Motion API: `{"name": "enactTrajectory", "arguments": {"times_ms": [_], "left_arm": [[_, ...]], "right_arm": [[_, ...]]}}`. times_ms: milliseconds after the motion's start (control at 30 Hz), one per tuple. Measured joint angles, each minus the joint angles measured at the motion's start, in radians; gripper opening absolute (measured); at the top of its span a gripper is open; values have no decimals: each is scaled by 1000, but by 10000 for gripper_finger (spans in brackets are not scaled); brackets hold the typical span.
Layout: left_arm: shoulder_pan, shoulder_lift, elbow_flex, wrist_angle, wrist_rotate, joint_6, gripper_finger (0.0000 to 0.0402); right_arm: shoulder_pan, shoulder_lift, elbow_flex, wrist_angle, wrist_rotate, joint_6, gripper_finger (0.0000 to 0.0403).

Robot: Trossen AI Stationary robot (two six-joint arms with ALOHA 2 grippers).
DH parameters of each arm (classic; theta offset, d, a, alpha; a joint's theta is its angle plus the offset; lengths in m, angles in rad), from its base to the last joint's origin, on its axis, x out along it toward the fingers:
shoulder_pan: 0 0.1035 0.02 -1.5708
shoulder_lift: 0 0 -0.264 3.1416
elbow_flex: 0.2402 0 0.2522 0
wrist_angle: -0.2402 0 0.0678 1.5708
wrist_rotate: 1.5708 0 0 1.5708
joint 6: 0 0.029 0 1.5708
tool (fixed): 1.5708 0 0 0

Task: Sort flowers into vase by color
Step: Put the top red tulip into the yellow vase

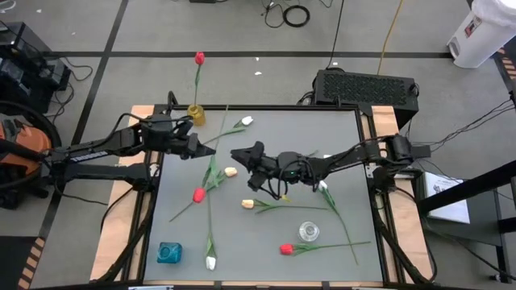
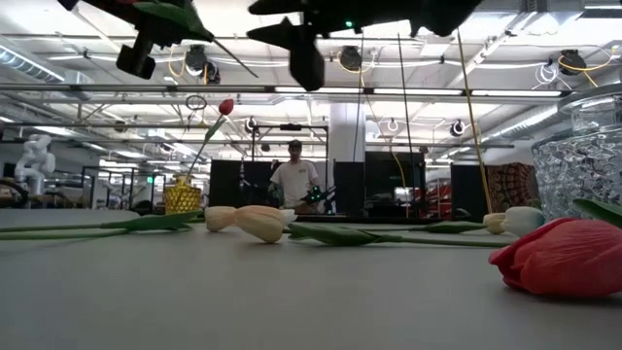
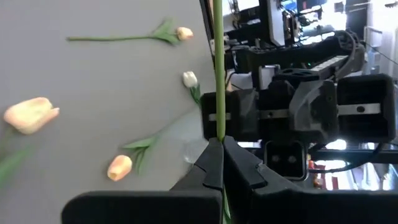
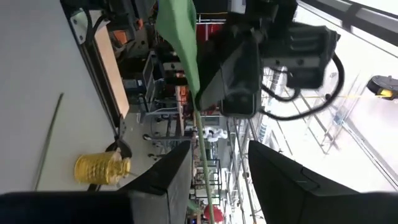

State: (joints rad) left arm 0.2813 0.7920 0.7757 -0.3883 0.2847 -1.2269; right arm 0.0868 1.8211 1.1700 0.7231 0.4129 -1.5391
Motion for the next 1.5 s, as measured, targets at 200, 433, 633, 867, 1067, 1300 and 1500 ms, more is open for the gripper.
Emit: {"name": "enactTrajectory", "arguments": {"times_ms": [200,433,633,867,1067,1300,1500], "left_arm": [[0,13,0,24,12,-6,1],[0,13,0,57,15,-9,1],[0,13,0,95,22,-36,2],[0,48,0,166,25,-52,2],[-3,128,0,260,63,-67,2],[-7,161,0,323,113,-73,2],[-16,162,0,322,112,-73,2]], "right_arm": [[21,57,57,-1,0,-7,151],[58,89,85,-1,-10,-45,151],[59,89,100,10,-55,-44,151],[52,88,131,7,-53,-44,151],[51,88,131,-20,-45,-32,151],[45,88,131,-34,15,-17,151],[36,88,131,-55,35,-10,150]]}}
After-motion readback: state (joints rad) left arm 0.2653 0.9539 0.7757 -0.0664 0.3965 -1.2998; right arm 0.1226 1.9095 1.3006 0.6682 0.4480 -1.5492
